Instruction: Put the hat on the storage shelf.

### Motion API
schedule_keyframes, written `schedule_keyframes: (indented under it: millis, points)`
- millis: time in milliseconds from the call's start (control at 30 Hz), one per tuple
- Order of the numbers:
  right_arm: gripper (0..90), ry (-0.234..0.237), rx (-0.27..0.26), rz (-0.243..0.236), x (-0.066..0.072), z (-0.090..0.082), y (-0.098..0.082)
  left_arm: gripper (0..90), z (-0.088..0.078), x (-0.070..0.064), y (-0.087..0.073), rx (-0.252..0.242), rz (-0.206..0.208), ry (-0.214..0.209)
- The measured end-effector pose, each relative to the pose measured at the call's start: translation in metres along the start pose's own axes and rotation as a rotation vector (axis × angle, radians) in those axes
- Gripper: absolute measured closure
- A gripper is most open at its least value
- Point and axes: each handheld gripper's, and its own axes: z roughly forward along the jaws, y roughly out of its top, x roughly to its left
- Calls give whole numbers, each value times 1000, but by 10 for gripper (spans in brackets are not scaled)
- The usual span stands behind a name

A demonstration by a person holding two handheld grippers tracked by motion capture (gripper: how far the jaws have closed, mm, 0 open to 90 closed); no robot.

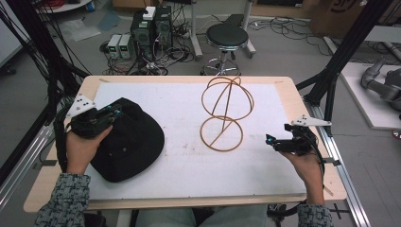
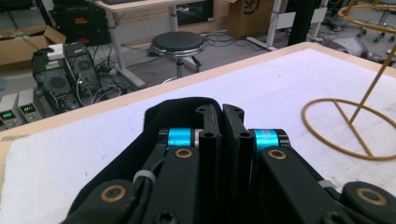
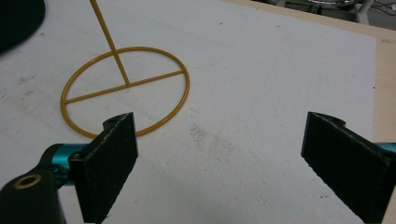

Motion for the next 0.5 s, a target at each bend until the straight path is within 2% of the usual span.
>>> schedule_keyframes:
  millis: [233, 267, 433, 500]
  points:
    - [105, 5, 1, 3, -2, 2, -2, 849, -7, 4, 7, -36, 1, -23]
    - [105, 8, 3, 5, -2, 3, -2, 849, -9, 7, 11, -53, 3, -39]
    - [105, 7, 1, 3, -1, 2, -2, 849, -12, 9, 23, -74, 14, -60]
    - [105, 5, -5, 1, -1, 0, -1, 850, -11, 10, 34, -85, 26, -85]
